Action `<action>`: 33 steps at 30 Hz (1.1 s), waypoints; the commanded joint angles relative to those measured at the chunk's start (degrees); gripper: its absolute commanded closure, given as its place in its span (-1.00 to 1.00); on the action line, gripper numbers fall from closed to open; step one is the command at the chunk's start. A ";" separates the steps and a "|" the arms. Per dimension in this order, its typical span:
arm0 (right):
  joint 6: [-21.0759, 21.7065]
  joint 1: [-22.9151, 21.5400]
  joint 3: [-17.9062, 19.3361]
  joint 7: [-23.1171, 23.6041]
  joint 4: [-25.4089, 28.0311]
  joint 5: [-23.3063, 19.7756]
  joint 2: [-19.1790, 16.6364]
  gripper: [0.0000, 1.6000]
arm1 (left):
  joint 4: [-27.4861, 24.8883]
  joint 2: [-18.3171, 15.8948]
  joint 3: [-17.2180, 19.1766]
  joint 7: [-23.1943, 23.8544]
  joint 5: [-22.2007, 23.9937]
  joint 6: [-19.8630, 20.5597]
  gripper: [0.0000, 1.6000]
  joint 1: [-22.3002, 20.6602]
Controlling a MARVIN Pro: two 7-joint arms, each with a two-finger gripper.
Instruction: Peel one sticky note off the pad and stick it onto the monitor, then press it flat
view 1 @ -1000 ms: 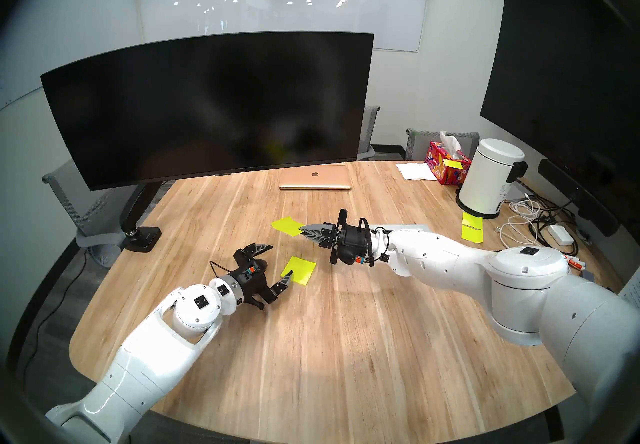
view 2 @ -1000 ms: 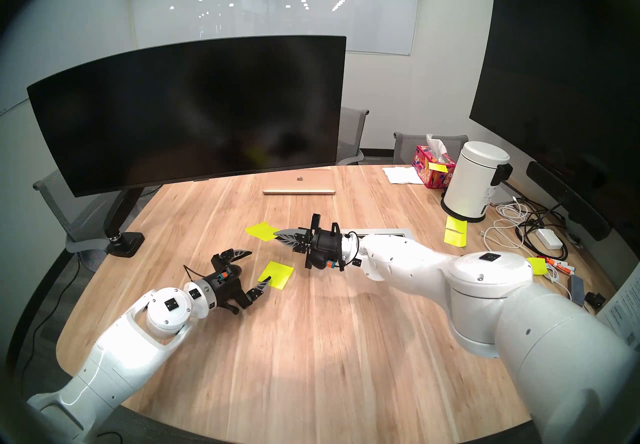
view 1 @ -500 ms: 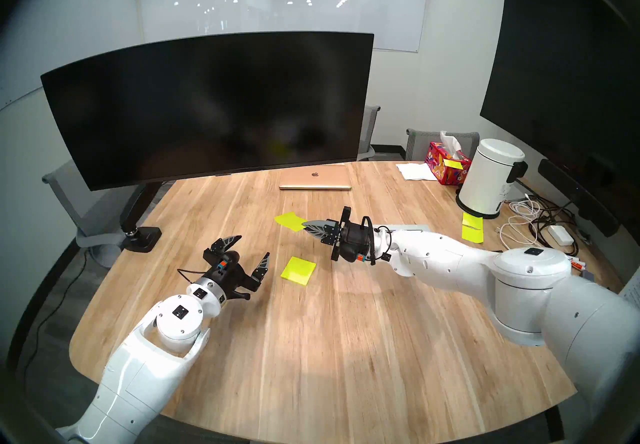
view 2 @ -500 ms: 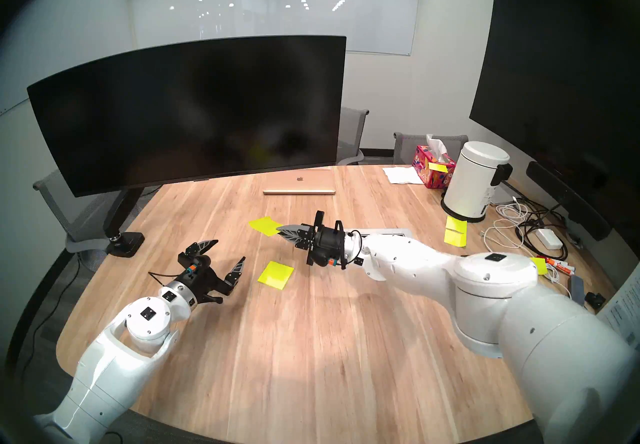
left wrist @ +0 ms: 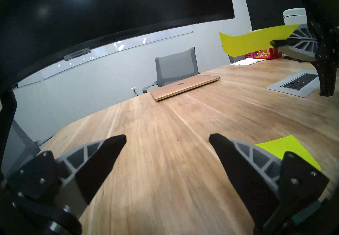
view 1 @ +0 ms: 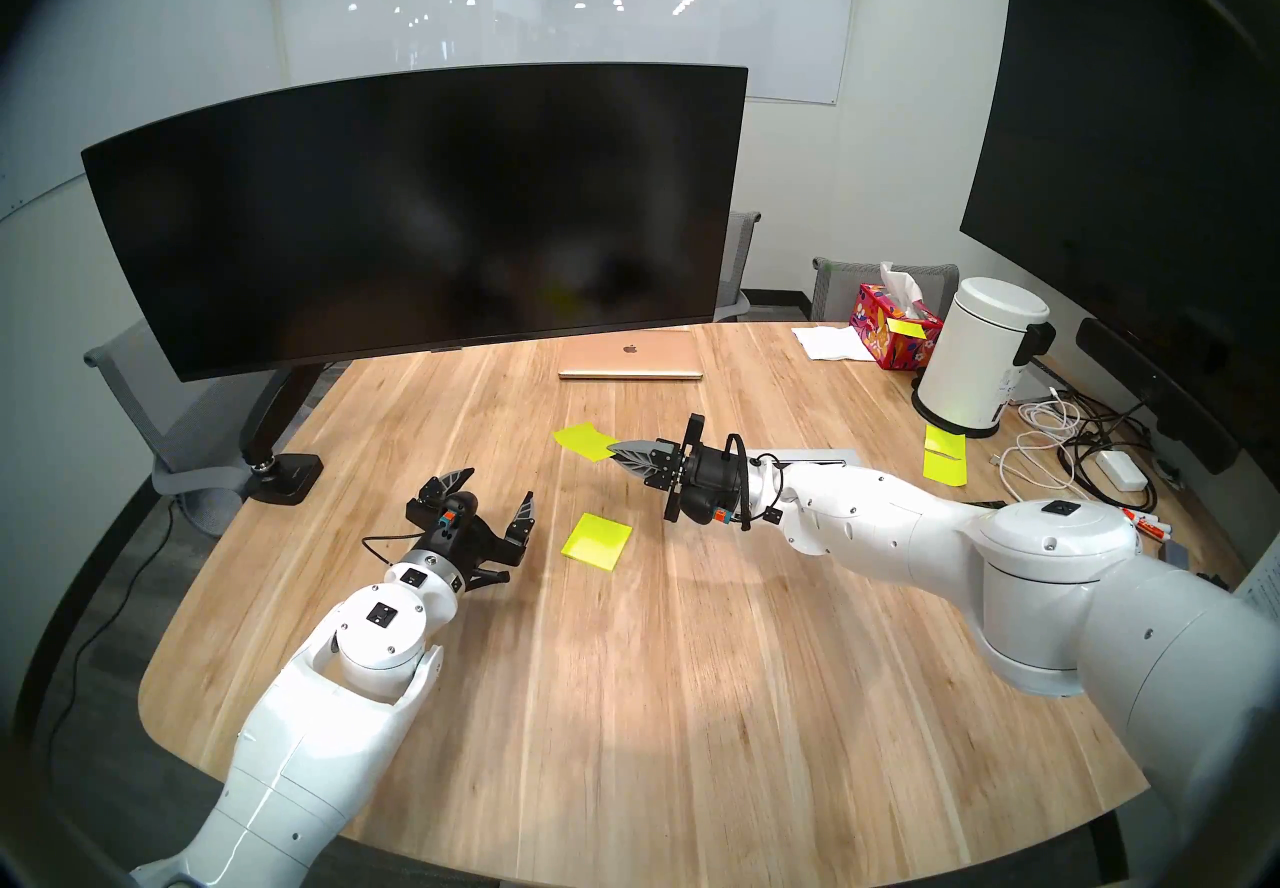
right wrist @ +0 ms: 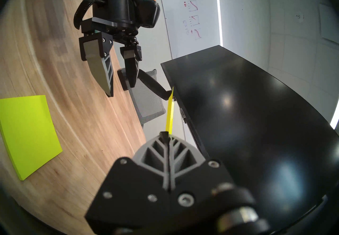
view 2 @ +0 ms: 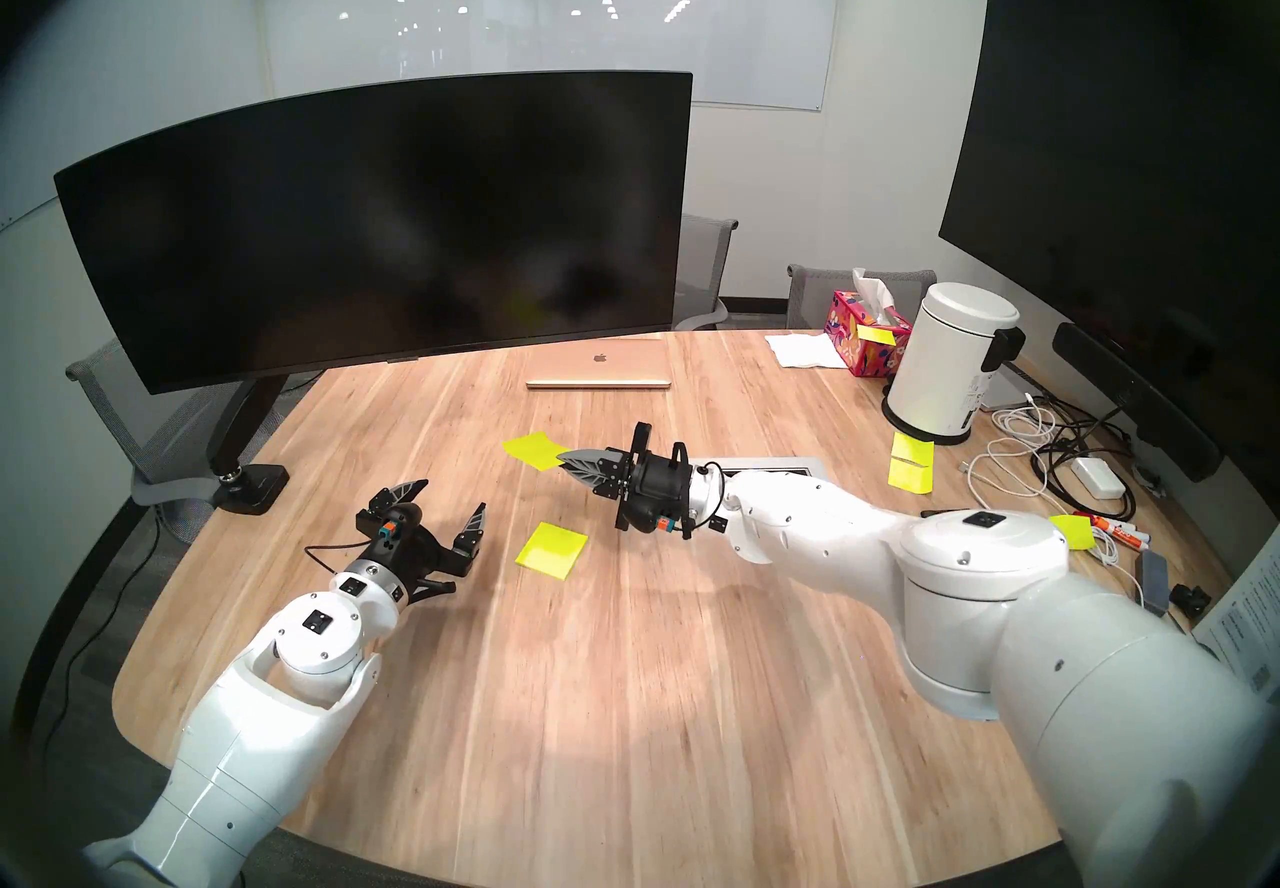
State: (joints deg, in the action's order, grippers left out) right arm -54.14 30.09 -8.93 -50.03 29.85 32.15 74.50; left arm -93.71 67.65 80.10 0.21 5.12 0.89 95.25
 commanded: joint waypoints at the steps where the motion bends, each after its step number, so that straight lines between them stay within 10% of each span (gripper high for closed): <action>1: -0.86 -0.35 0.70 -0.78 -1.88 -0.53 1.50 1.00 | -0.62 1.47 0.05 -1.40 -0.19 -0.90 -1.00 -2.24; 33: -0.86 1.07 2.13 -2.20 -5.09 0.61 3.13 1.00 | -1.85 3.20 1.01 -5.88 -0.32 -4.76 -1.00 0.07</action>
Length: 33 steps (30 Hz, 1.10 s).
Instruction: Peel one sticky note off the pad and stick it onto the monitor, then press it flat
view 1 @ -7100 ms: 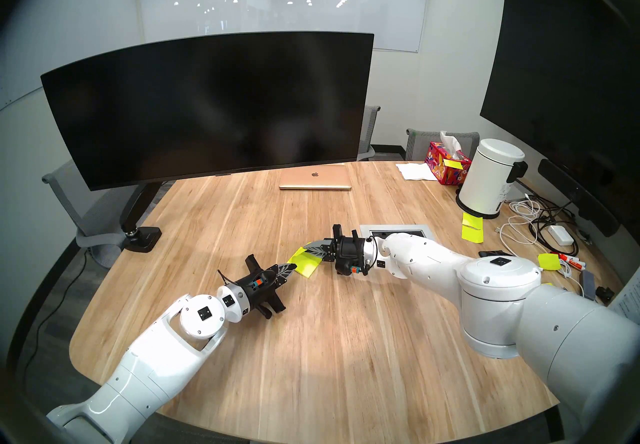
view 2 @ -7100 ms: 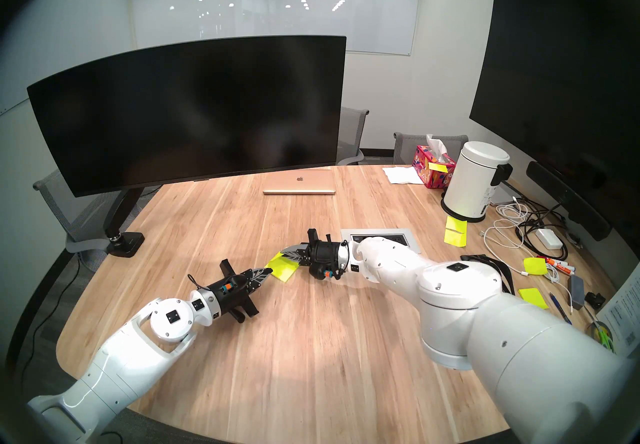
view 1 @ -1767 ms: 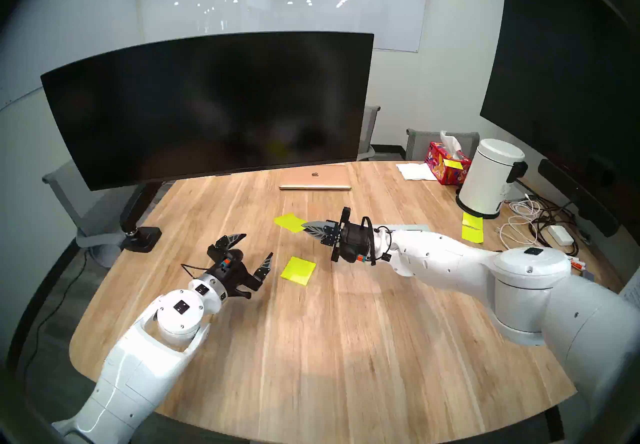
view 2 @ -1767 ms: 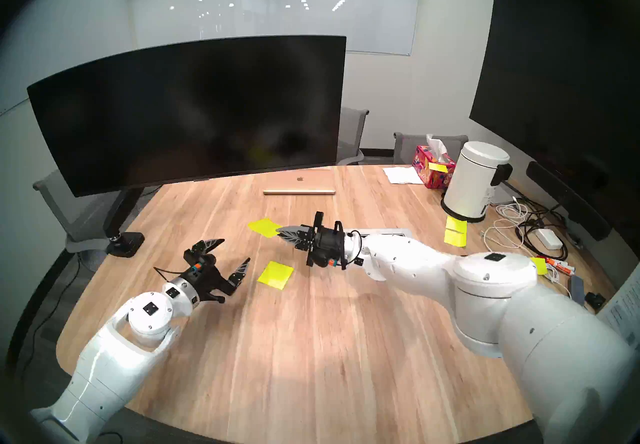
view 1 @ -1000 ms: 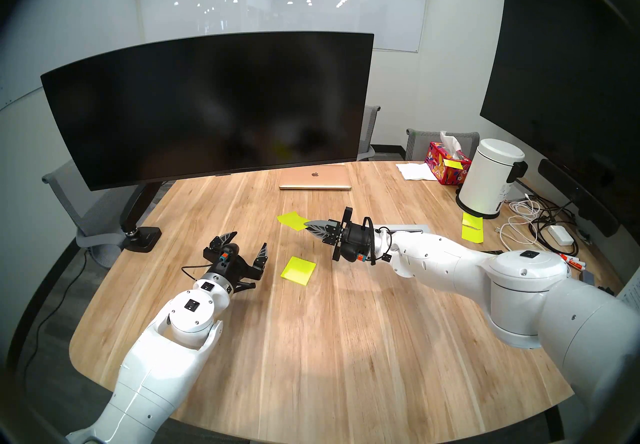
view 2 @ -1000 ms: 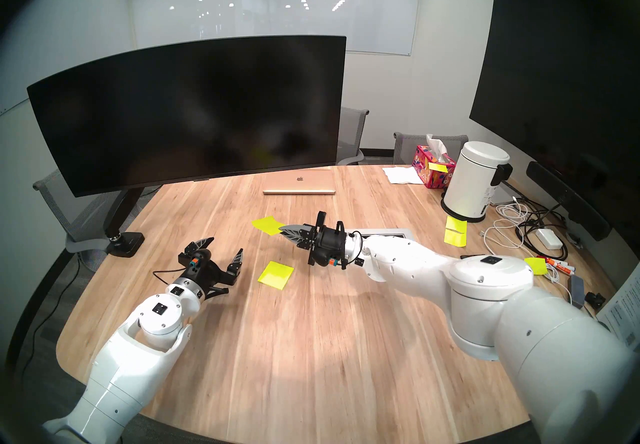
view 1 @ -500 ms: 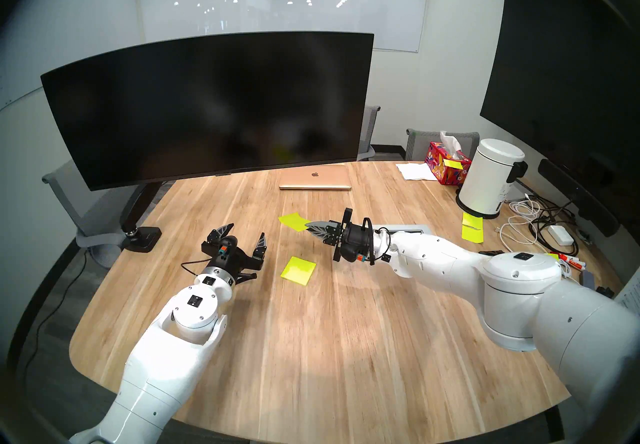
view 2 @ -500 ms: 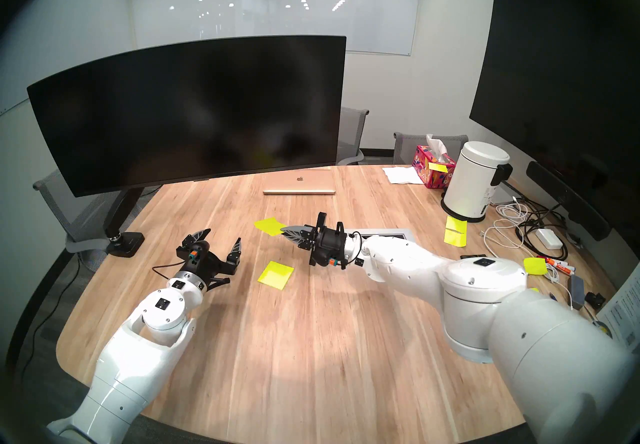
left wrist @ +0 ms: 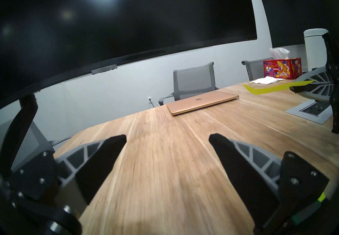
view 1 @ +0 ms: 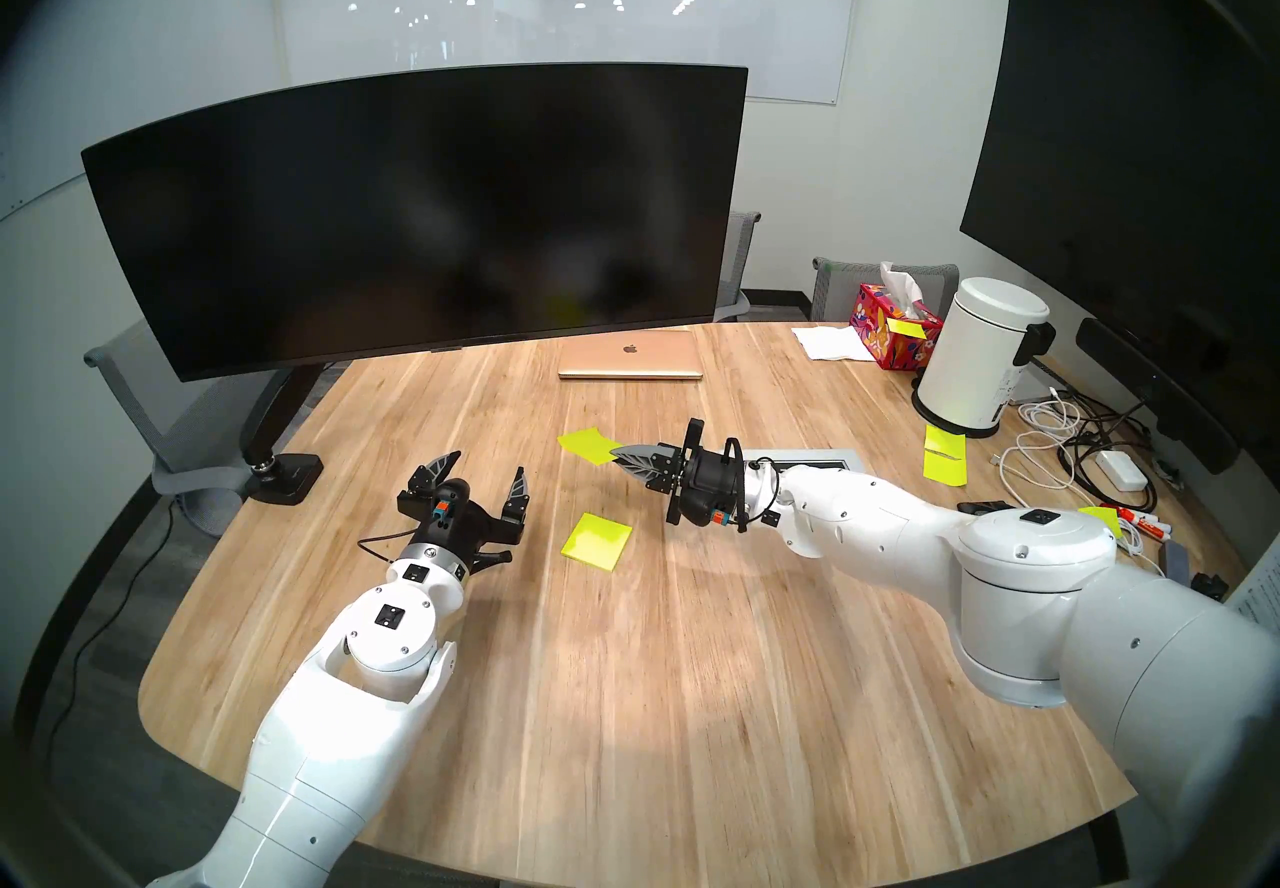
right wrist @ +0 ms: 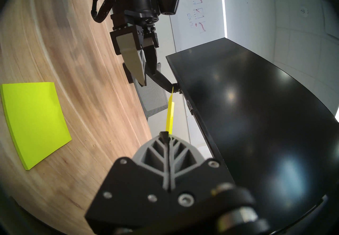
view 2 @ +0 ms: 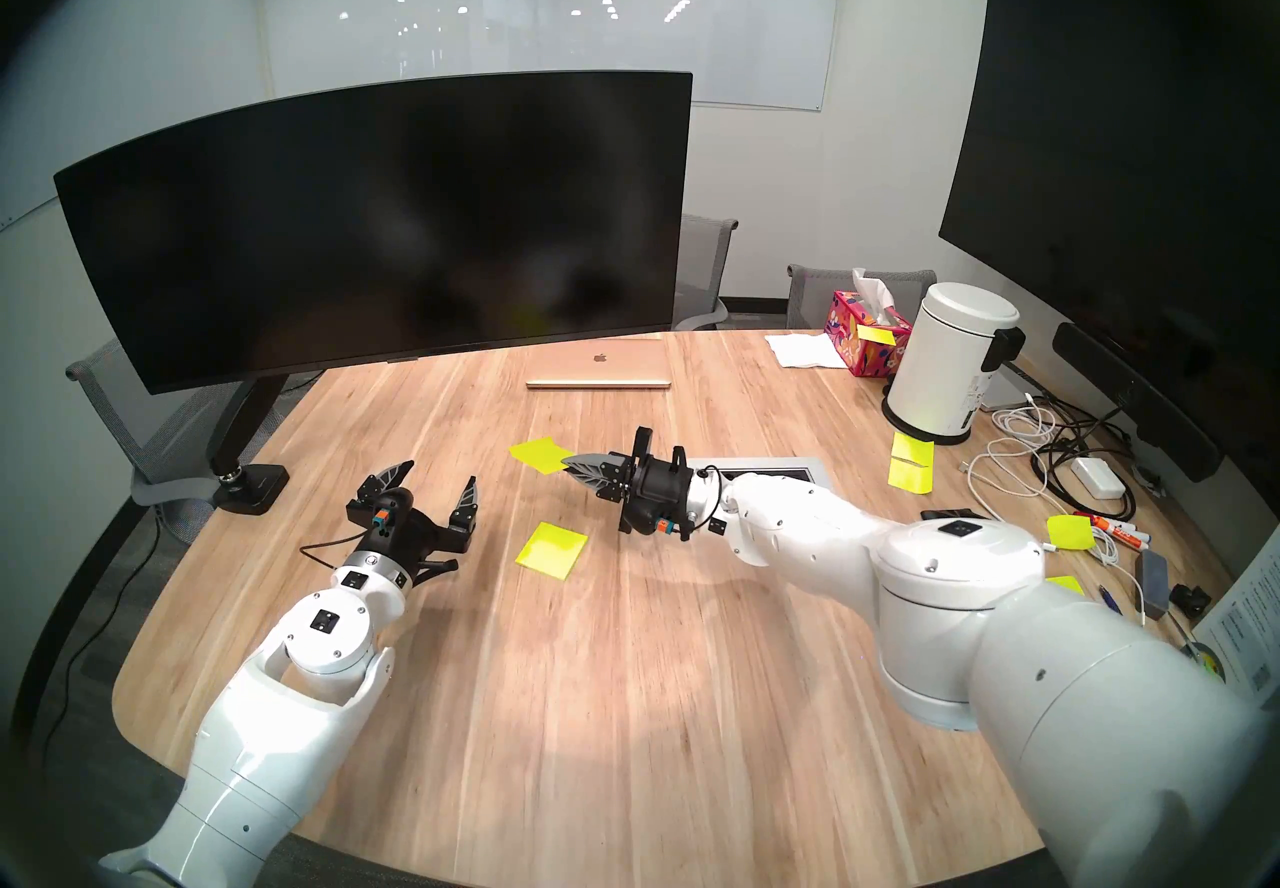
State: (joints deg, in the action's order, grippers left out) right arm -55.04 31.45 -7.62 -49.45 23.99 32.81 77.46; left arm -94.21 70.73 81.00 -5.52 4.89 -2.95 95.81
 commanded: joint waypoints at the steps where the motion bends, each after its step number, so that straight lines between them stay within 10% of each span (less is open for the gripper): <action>1: 0.04 -0.23 0.90 -2.87 0.82 -0.02 0.15 1.00 | -1.34 0.11 0.11 -0.16 -0.08 -0.93 -1.00 -0.48; 33: 11.43 1.24 5.18 -0.17 19.61 -2.97 -9.08 1.00 | -1.33 0.08 0.06 -0.25 -0.07 -0.98 -1.00 -0.48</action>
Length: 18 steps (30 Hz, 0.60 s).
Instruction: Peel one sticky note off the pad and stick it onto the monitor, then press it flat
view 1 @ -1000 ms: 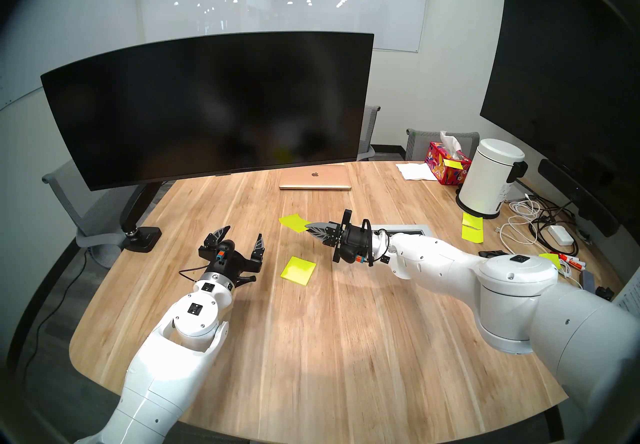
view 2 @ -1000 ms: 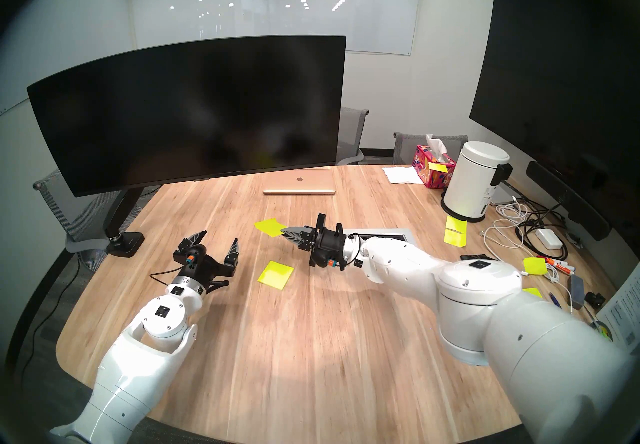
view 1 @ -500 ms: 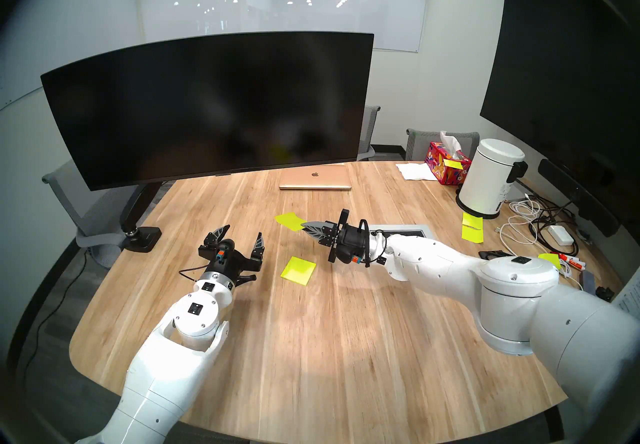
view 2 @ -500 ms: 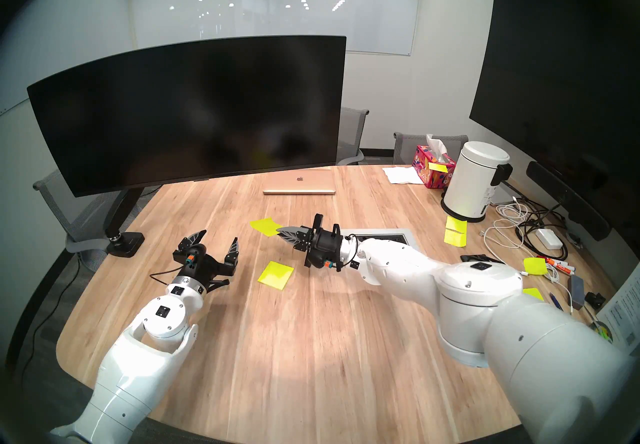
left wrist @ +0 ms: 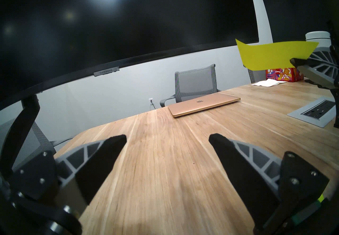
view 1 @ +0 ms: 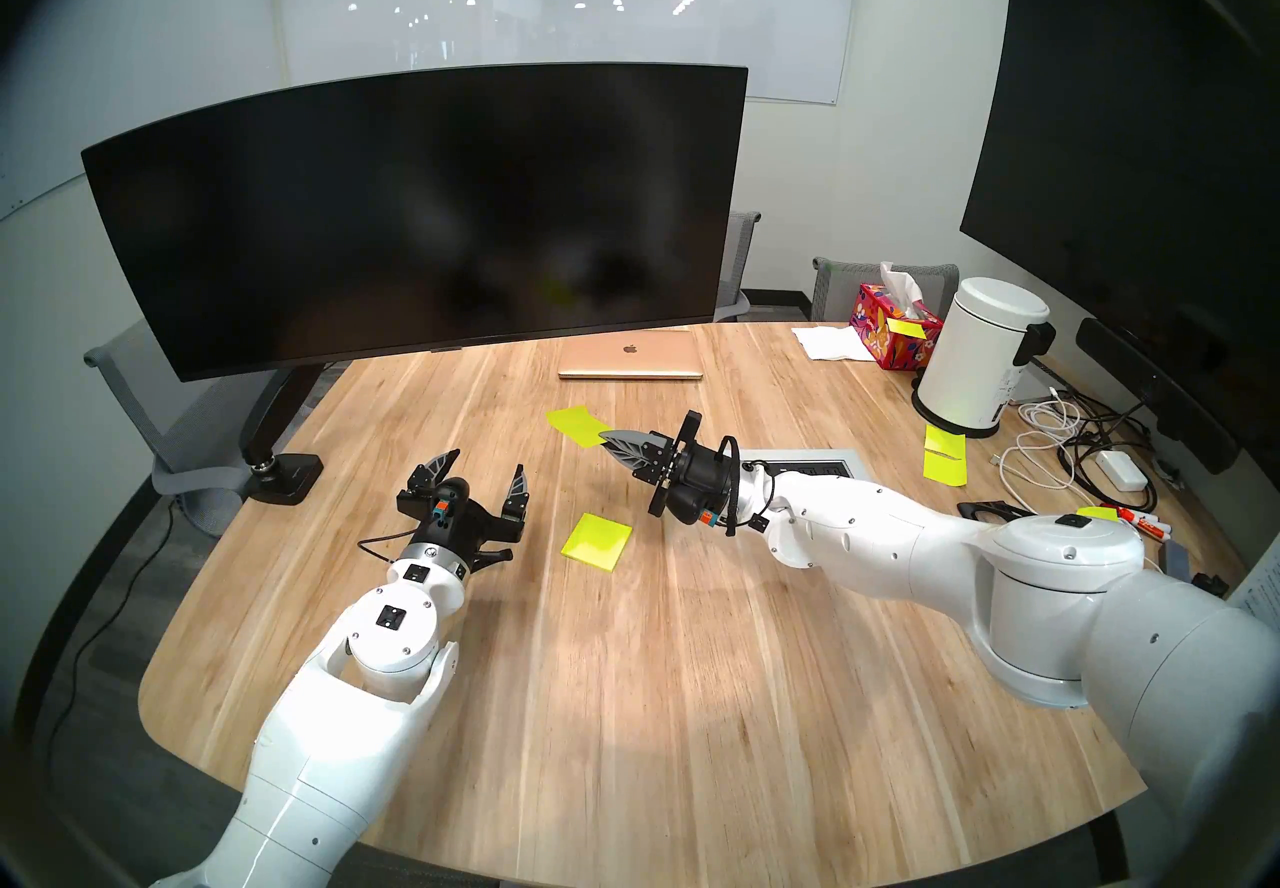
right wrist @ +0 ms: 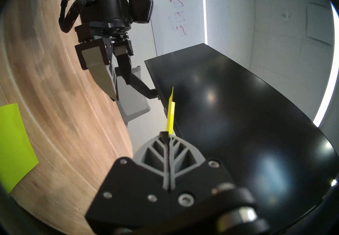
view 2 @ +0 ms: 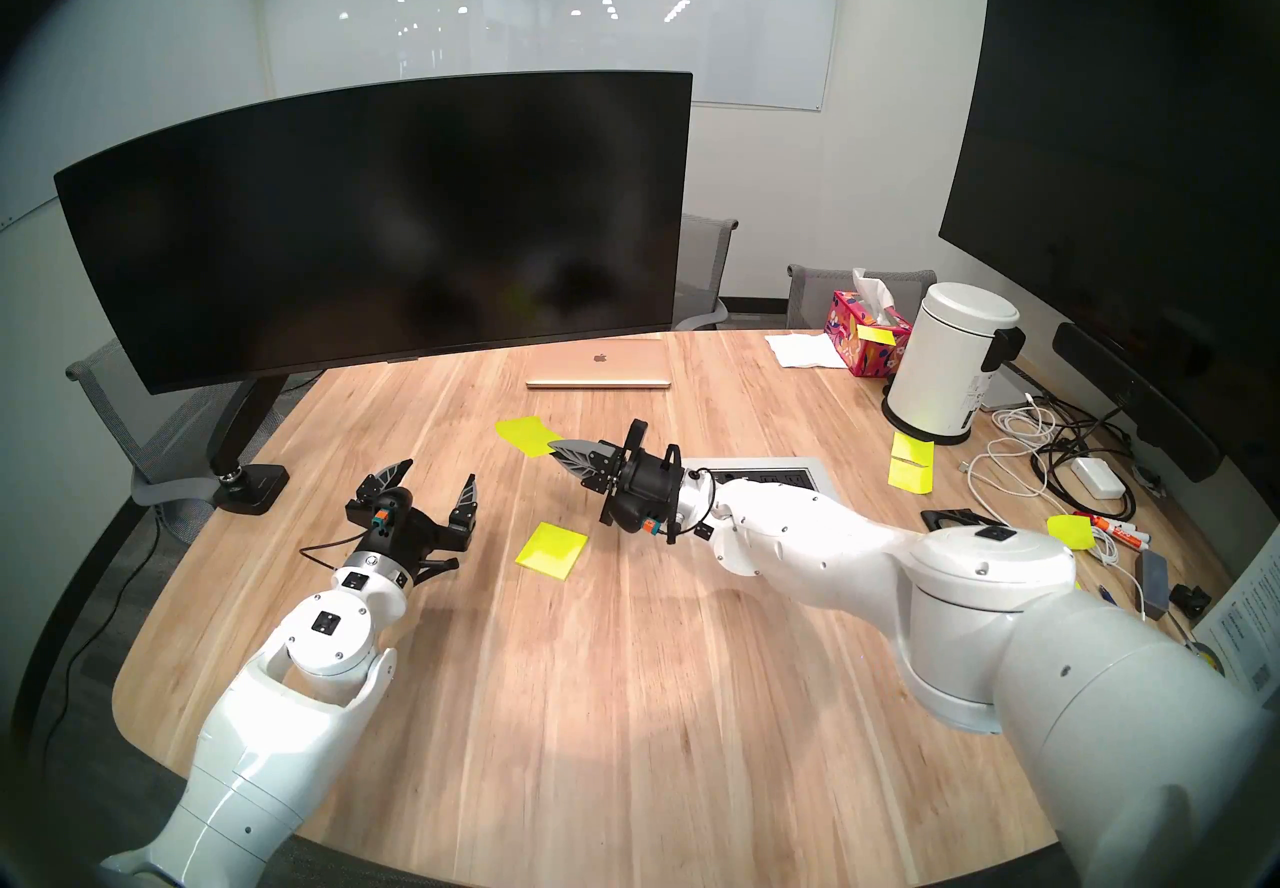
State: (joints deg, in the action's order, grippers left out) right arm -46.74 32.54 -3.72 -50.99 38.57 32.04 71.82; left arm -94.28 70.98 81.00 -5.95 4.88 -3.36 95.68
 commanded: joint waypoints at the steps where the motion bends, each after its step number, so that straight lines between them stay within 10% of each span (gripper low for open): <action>1: 3.57 0.27 1.42 1.68 5.51 -2.59 -3.70 1.00 | -1.26 -0.17 0.06 0.18 -0.06 -0.58 -1.00 -0.35; 18: 9.81 0.50 3.87 4.85 4.49 -5.27 -1.27 1.00 | -1.25 -0.16 0.05 0.17 -0.06 -0.58 -1.00 -0.36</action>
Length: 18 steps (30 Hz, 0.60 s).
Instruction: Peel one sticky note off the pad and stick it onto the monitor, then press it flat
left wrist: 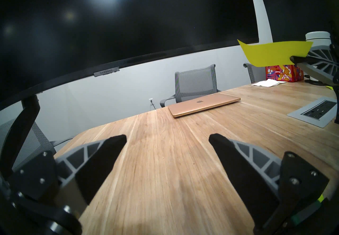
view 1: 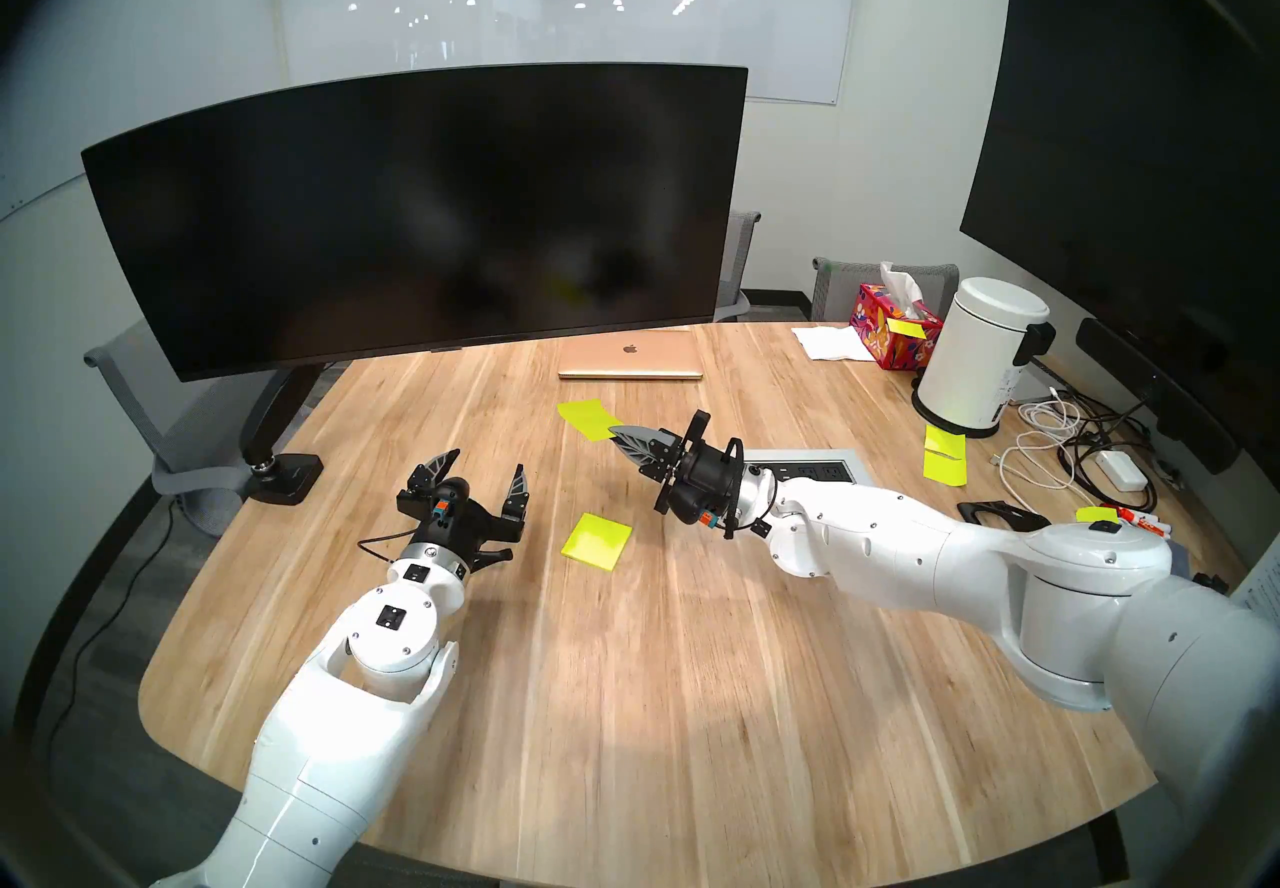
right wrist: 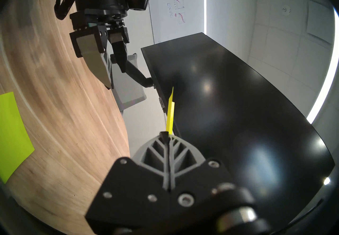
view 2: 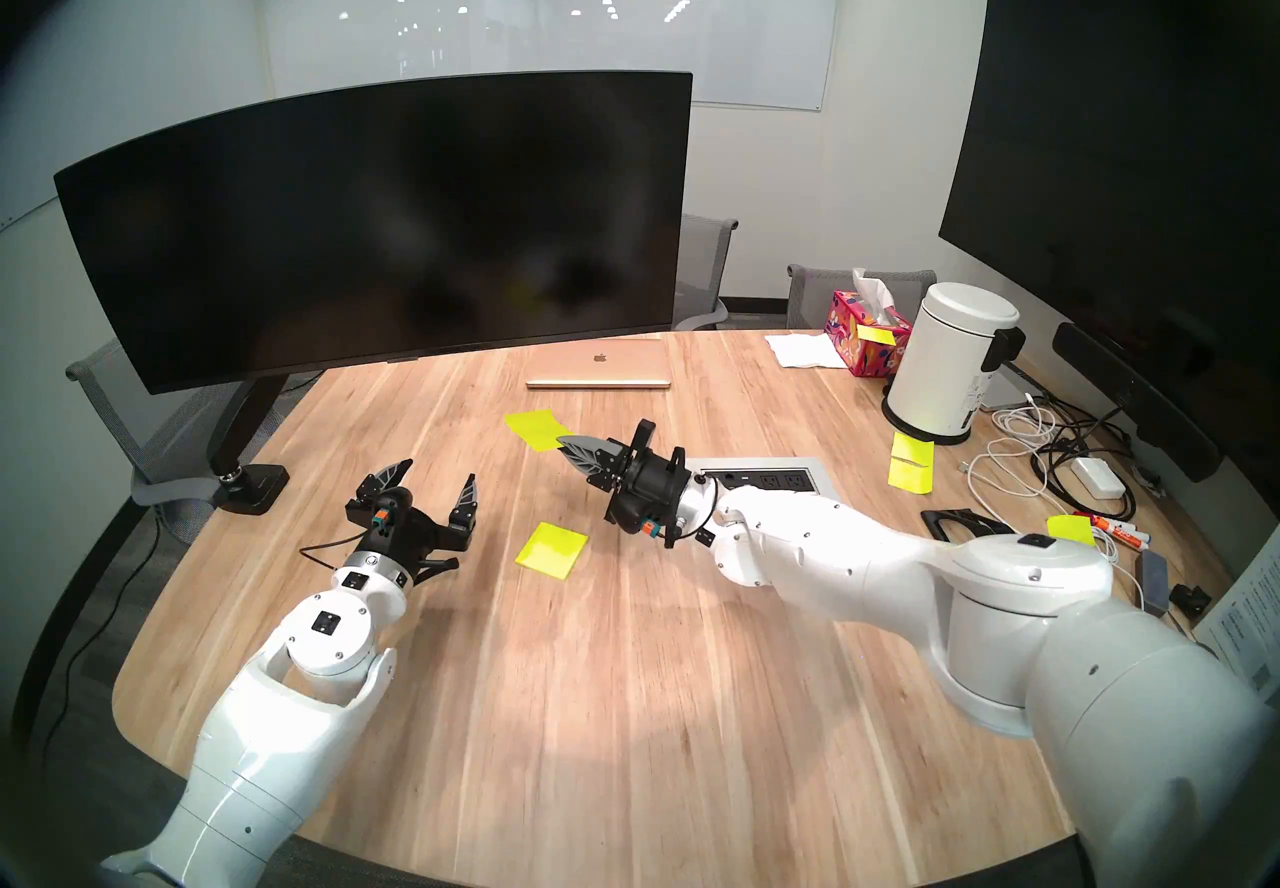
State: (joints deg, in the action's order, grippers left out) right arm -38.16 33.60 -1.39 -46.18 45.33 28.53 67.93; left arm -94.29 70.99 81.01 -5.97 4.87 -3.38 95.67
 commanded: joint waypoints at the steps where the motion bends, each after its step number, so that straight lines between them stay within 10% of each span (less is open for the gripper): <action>1: 1.34 -0.51 1.66 0.20 -3.01 -1.91 3.23 1.00 | -1.24 -0.17 0.05 0.19 -0.05 -0.55 -1.00 -0.35; 18: 6.41 1.34 4.64 0.57 -5.21 -5.44 7.90 1.00 | -1.23 -0.16 0.05 0.18 -0.06 -0.55 -1.00 -0.36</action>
State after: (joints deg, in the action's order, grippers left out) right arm -33.56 34.90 1.79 -45.22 39.49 24.69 73.65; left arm -94.30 70.98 81.01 -5.97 4.87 -3.38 95.66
